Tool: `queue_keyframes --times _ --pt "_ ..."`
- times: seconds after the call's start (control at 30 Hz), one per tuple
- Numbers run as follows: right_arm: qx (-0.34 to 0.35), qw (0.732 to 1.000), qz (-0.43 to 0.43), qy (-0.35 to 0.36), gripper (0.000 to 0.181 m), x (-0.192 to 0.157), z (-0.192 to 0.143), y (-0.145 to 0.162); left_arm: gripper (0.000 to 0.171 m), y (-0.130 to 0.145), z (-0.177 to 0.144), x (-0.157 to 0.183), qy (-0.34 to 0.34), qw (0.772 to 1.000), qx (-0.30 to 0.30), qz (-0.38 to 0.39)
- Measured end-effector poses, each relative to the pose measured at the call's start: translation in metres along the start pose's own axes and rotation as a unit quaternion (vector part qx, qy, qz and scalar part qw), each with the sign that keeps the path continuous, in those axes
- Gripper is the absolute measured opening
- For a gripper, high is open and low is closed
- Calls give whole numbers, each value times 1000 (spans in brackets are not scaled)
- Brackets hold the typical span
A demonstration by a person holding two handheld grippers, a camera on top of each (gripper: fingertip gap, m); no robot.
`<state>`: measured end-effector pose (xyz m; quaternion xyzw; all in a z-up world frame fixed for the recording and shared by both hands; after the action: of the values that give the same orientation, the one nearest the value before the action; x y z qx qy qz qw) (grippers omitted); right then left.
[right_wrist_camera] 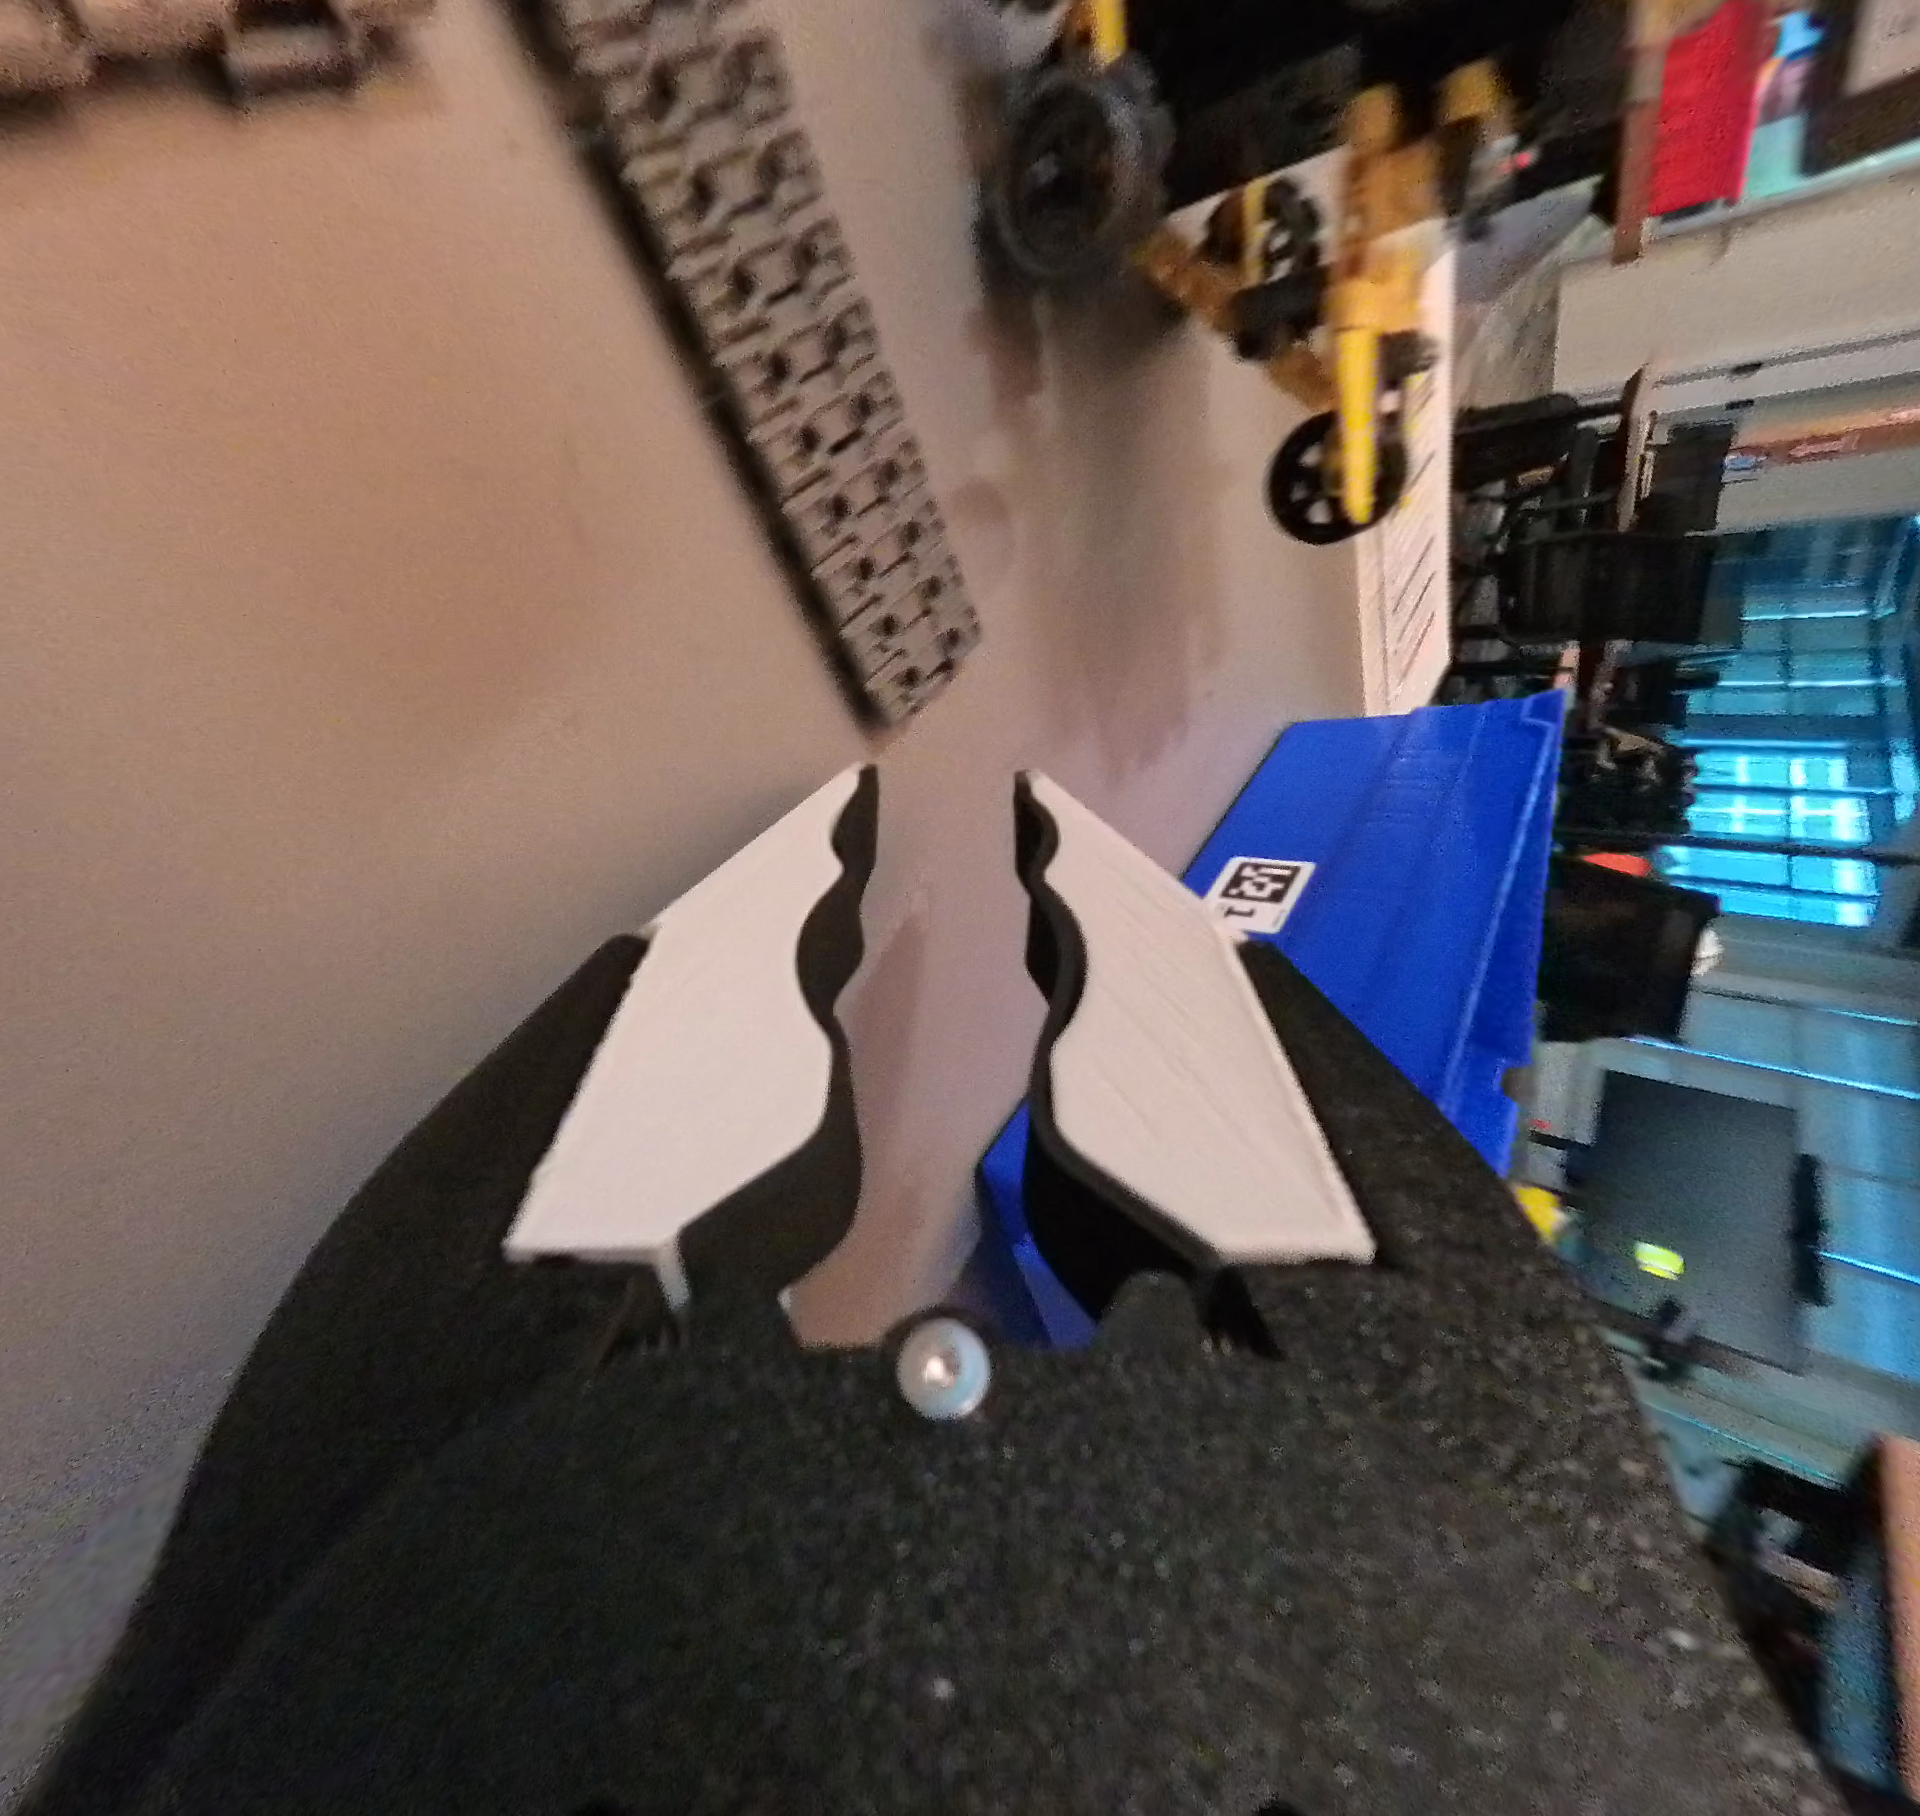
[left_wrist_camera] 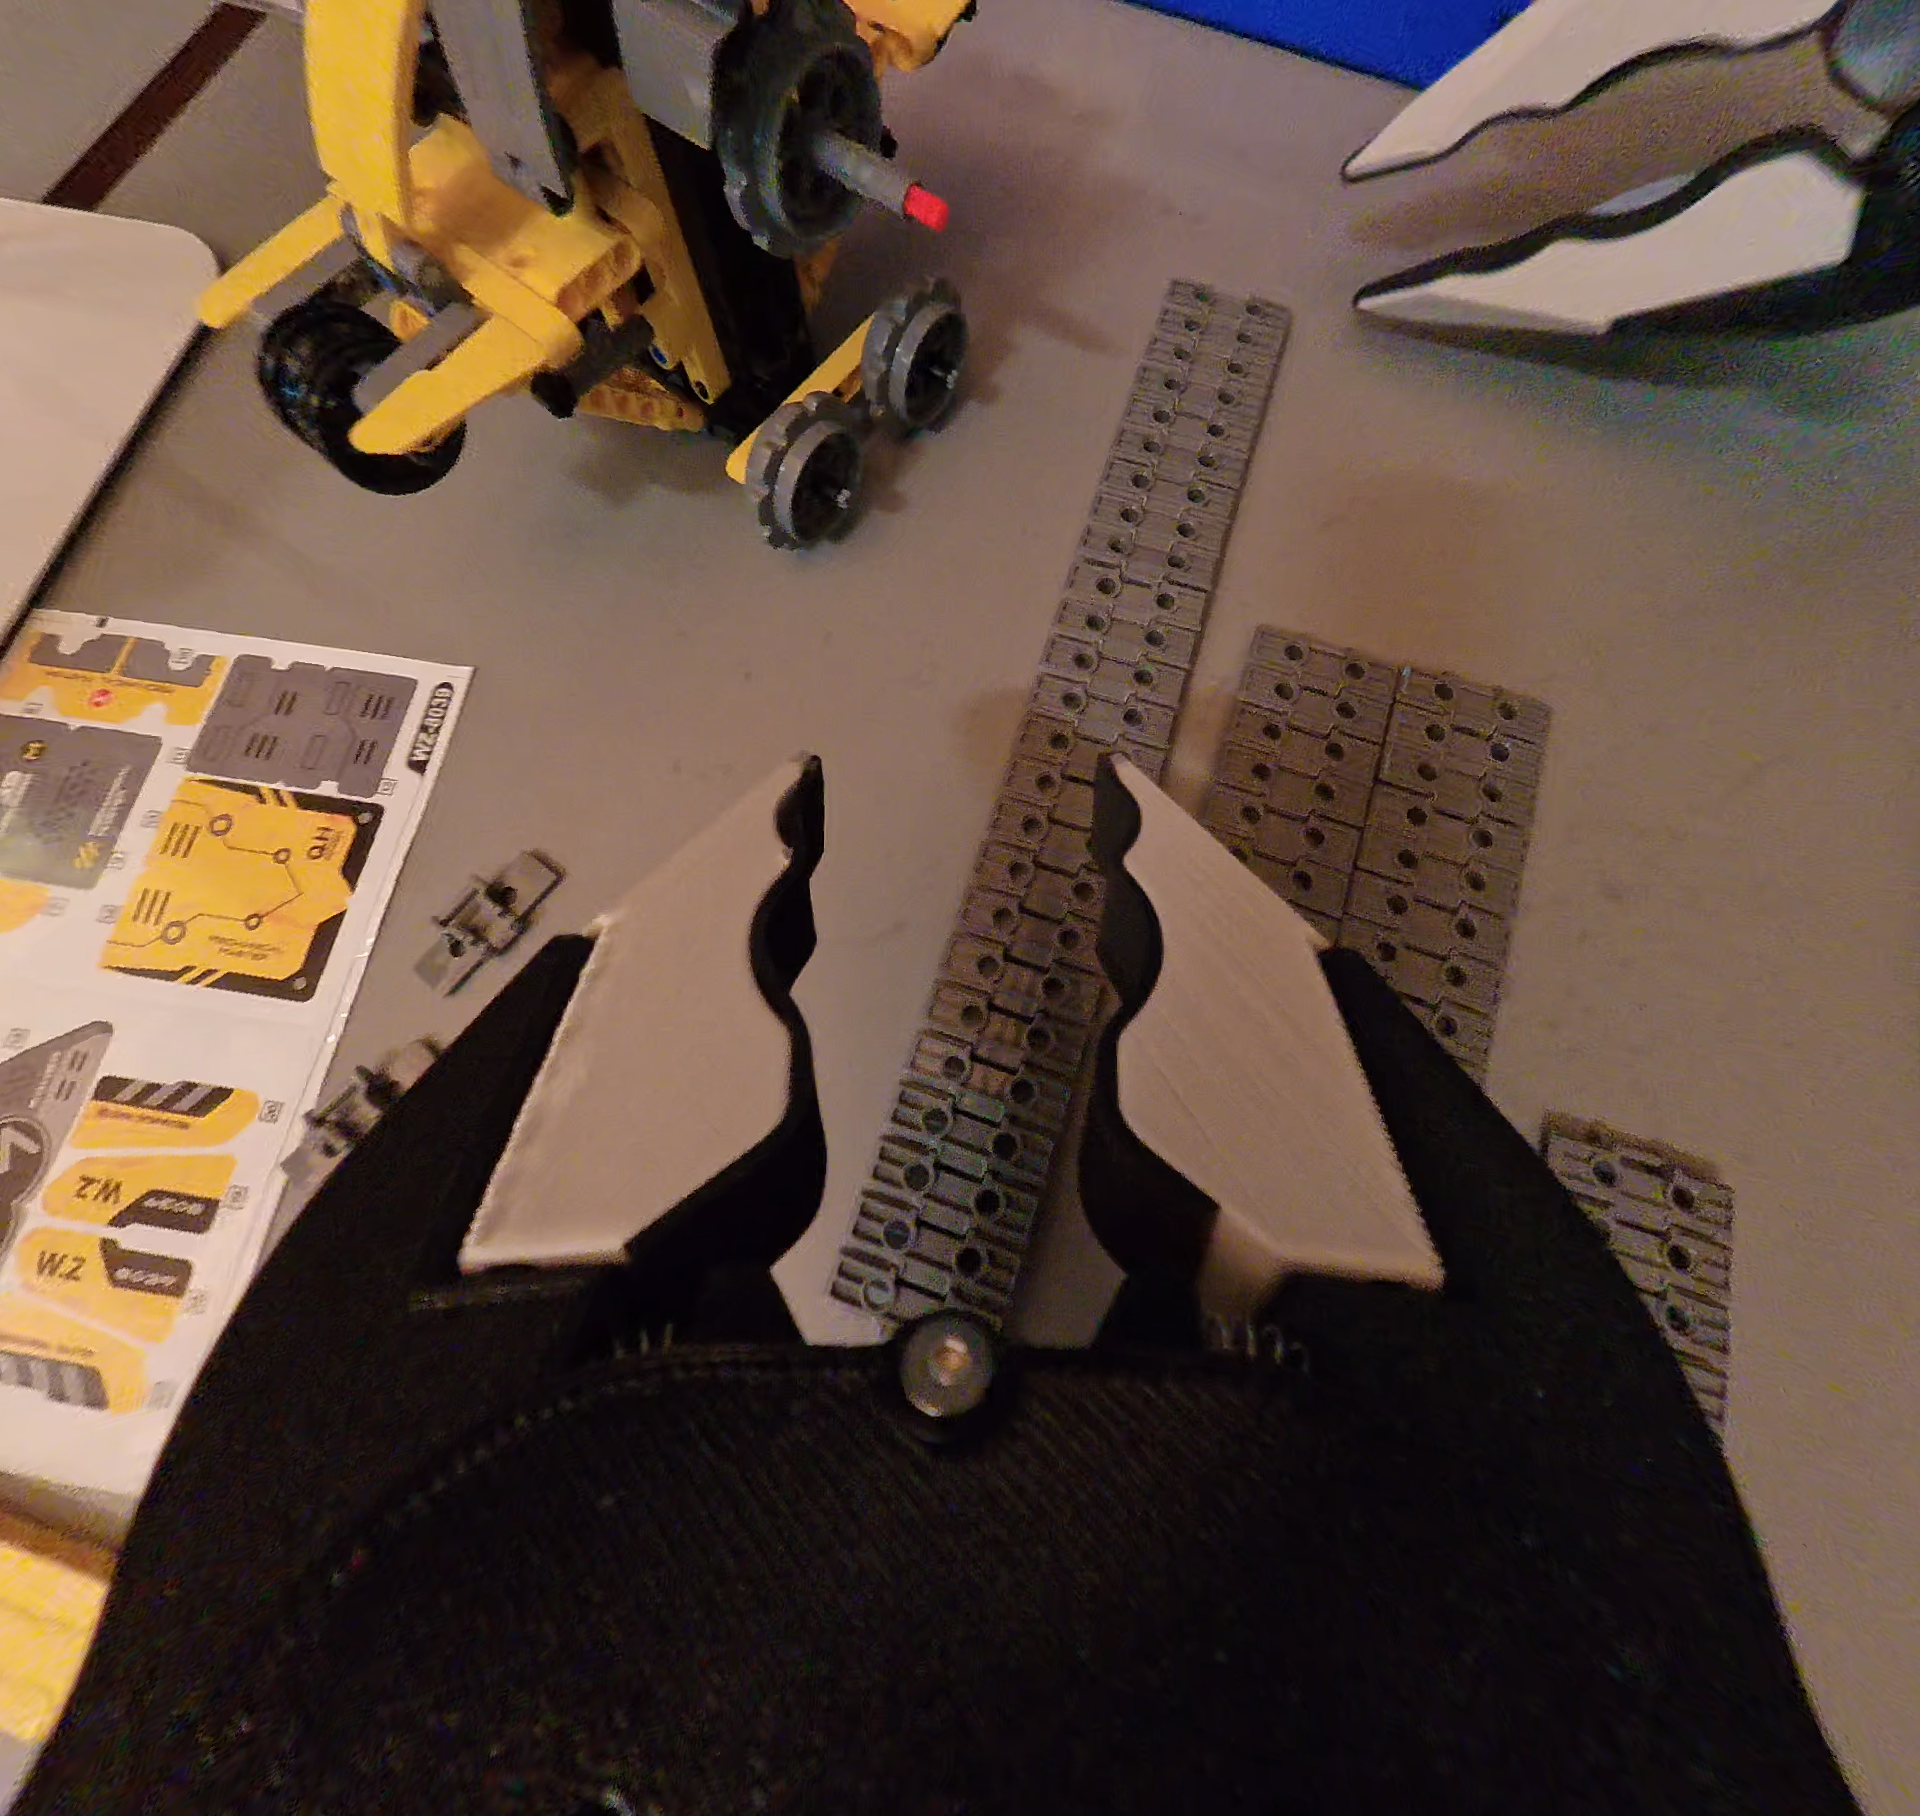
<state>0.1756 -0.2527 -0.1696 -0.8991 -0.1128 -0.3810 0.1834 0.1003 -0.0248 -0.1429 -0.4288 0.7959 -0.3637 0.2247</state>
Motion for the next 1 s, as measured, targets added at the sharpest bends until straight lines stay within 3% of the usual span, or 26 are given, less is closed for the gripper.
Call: queue_keyframes --times 0.17,0.3,0.4,0.6,0.67,0.83,1.0 --pt "151 979 141 7 25 43 -17 -27 51 -7 -12 -9 -19 999 39 -3" --pt "282 921 269 21 25 86 -11 -47 51 -8 -21 -15 -43 997 61 -2" --pt "340 880 331 37 25 108 0 -54 50 -3 -26 -20 -69 995 69 4" --pt "365 884 265 123 11 115 6 -64 50 1 -34 -40 -88 992 82 -22" --pt "387 881 254 101 0 104 7 -66 50 2 -36 -44 -95 992 82 -24" --pt "394 879 264 43 0 87 14 -67 50 8 -36 -49 -117 991 67 -10" --pt "401 867 295 9 1 86 17 -65 49 12 -30 -47 -96 993 71 -22"
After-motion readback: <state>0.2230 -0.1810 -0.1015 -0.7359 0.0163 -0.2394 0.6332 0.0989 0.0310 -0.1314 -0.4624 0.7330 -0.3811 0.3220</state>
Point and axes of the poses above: each gripper's, where its closed fingertips meet, z out along the fingers, y out of its underside, x = y × z across the jaws, the point moved 5 cm from there along -z, back along the fingers, and after that the axes turned 4 degrees about -y, right-handed, at the moved point
